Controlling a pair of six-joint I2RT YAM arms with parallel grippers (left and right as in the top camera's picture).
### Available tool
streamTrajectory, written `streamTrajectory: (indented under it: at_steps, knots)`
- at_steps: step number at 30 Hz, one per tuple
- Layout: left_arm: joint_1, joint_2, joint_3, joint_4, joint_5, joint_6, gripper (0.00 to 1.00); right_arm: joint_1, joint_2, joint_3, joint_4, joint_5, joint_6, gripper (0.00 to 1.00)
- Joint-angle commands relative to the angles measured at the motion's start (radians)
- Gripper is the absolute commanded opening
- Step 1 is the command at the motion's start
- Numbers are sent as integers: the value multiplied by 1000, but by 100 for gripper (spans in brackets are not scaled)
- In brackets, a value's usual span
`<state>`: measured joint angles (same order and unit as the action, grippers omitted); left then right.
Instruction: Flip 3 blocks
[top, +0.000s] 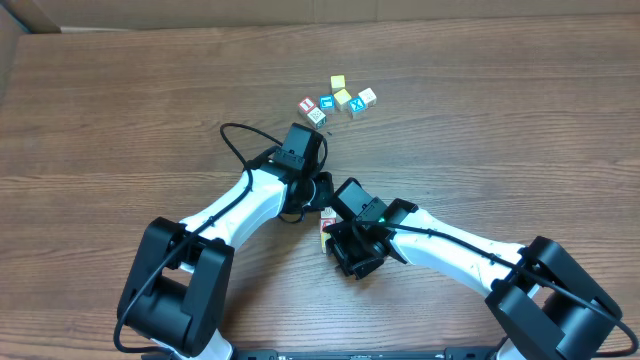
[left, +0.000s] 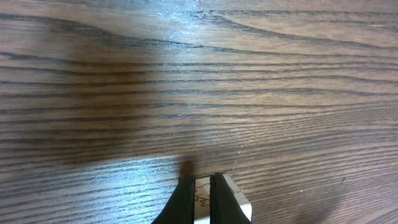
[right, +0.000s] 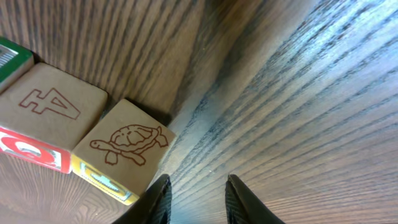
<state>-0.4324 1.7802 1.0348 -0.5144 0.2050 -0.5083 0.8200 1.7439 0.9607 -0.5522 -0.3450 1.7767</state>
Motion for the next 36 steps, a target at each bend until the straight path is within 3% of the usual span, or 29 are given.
streamTrajectory:
  at_steps: [1,6,17,22,26,33,36]
  knots:
    - [-9,11,12,-8,3,37,4,-1,8,7,7,5,1,27]
    - [13,11,12,-10,-1,36,4,-1,8,7,-28,-2,1,10]
    - [37,11,47,-13,-3,37,4,-9,2,7,-68,-16,-9,4]
    - [67,11,97,-13,-18,37,4,-47,-3,7,-75,9,-106,4]
    - [108,11,128,-47,-21,29,4,-93,-3,7,-74,70,-295,4]
    - [144,12,139,-273,-22,42,4,-185,-3,9,27,177,-780,4]
    - [126,12,133,-354,-21,42,4,-199,-3,9,82,195,-899,4]
